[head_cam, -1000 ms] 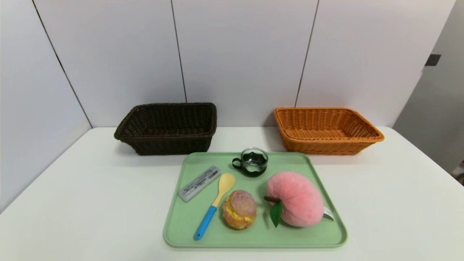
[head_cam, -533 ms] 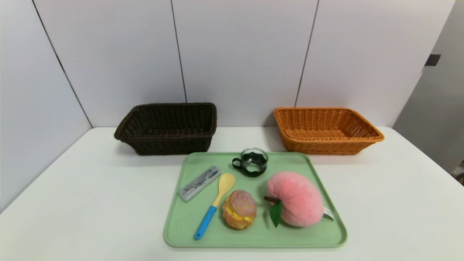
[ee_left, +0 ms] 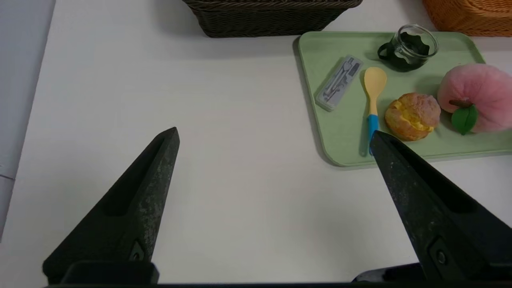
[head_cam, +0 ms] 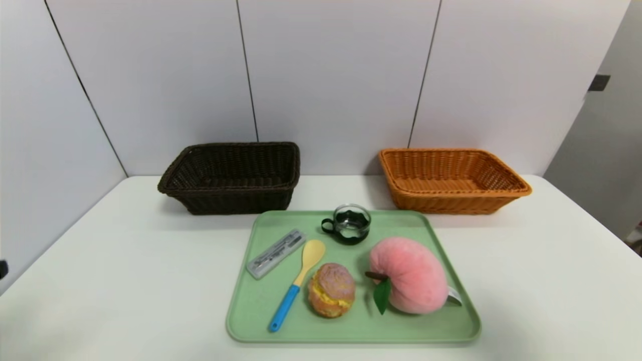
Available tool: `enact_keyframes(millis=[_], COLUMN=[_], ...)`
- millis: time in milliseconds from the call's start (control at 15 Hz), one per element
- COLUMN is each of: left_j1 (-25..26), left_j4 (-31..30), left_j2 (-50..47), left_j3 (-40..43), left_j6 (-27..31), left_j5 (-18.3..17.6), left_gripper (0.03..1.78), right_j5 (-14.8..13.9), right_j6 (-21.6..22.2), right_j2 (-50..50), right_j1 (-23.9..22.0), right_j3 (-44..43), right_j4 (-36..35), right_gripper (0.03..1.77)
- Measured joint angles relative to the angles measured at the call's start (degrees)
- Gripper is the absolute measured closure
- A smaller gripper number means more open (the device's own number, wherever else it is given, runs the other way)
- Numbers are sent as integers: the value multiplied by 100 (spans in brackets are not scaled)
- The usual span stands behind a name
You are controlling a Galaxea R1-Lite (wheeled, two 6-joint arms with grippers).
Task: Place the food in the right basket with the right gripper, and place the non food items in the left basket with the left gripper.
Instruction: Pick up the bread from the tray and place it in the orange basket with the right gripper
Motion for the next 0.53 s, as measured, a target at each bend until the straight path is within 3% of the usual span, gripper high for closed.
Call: enact_keyframes(millis=[133,267,400,533], left_j1=[-7,-100,-379,-646], left_j4=[311,480,469,350], left_j2=[896,1526,1902,2043], left_j3=[-681,-1079,-1258,-1224], left_j6=[-22,-35,-33,-24], left_j5=[77,378,636,664], left_gripper=[12,12,12,12], right_j5=[-257,-589,-829,-931], right_j6=[685,1553,2455,3304], right_j2=[1114,2109,3093,3951], right_j1=[828,1829,2677,3466], right_j3=[-1432,-2615,-3746,-4578], right_j4=[947,1899,2916,3869], right_gripper=[10,10,10,10])
